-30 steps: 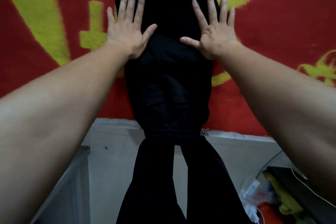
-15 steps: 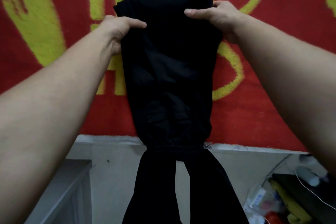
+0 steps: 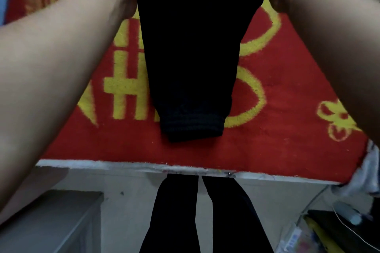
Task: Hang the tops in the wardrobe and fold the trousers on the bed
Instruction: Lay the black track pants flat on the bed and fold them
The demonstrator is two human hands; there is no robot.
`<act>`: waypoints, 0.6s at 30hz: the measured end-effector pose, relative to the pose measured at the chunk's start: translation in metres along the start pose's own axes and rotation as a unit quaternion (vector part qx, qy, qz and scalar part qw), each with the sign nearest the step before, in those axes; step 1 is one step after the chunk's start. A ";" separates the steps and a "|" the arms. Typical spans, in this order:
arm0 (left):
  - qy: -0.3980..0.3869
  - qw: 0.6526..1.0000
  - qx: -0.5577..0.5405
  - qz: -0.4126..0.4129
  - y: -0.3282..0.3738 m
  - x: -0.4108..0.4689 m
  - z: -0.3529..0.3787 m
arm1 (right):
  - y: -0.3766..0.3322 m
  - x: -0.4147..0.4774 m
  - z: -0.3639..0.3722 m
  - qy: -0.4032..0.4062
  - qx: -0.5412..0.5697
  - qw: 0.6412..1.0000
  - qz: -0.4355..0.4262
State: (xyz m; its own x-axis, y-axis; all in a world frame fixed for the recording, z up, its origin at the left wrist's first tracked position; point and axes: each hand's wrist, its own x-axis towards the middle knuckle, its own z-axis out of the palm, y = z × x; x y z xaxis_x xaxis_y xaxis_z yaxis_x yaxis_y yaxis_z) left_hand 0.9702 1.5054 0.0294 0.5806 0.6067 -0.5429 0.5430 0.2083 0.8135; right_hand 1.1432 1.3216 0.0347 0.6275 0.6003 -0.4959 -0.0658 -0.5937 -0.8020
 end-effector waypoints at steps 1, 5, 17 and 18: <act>0.019 1.000 0.005 0.022 0.000 -0.007 -0.002 | 0.000 -0.004 -0.003 0.012 -0.006 1.000 -0.027; 0.042 0.997 0.017 0.061 -0.037 -0.048 -0.014 | 0.027 -0.043 -0.004 0.016 -0.073 0.992 -0.098; -0.035 0.857 0.478 0.187 -0.211 -0.213 0.015 | 0.192 -0.197 0.038 -0.125 -0.427 0.863 -0.241; -0.065 0.848 0.496 0.176 -0.218 -0.218 0.017 | 0.197 -0.202 0.039 -0.148 -0.433 0.860 -0.225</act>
State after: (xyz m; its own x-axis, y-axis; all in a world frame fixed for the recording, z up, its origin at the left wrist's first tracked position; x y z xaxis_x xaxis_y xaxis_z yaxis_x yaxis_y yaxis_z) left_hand 0.7352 1.3149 -0.0328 0.8394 0.3949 -0.3734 0.5281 -0.7552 0.3884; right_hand 0.9734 1.1043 -0.0365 0.2048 0.9079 -0.3657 0.8154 -0.3649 -0.4494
